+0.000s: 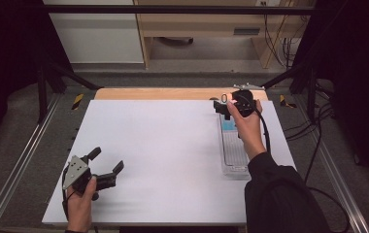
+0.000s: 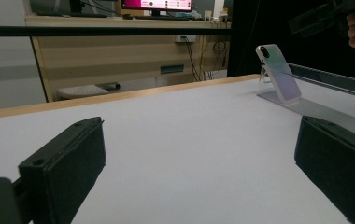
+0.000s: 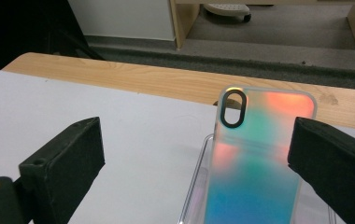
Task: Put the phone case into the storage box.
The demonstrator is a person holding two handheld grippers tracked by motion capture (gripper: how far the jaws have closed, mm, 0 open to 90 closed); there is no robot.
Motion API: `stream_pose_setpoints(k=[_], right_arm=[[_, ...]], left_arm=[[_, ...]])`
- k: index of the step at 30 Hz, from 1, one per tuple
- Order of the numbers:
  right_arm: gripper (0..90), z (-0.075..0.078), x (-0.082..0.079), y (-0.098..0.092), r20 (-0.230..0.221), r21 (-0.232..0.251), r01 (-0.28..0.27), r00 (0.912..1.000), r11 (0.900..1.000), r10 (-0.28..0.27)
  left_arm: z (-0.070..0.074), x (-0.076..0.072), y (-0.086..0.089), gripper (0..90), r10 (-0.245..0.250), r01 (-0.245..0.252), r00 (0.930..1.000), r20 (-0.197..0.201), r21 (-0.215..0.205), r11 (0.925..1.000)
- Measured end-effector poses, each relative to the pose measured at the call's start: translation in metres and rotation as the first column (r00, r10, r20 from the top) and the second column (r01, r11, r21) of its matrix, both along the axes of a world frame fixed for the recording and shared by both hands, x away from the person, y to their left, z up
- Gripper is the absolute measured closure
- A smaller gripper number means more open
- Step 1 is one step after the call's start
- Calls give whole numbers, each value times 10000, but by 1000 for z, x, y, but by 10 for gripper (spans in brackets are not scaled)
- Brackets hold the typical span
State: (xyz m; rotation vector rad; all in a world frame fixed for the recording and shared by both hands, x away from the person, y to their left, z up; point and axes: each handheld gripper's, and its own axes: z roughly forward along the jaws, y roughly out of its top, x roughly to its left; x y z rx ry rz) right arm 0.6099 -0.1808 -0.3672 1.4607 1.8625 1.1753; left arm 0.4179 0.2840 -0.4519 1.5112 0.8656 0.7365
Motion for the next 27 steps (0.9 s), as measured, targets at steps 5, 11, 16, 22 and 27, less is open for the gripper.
stream_pose_setpoints(k=[5,11,16,22,27], right_arm=[[45,2,-4,1,-134,-116,-121,9998,9999,120],[45,5,-11,4,-227,-271,-332,9992,9991,326],[45,8,-20,3,-250,-290,-428,9988,9987,421],[46,14,-28,2,-274,-260,-601,9979,9979,594],[45,18,-34,1,-139,-245,-760,9970,9968,756]], left_arm=[[0,-1,0,17,5,-5,10000,-13,88,10000],[0,-3,-1,16,-48,49,10000,-73,173,9998],[0,-7,2,15,42,-41,9999,-118,100,9999],[-1,-9,5,15,160,-160,9996,-226,16,9999],[-1,-16,8,15,228,-227,9992,-325,44,9997]])
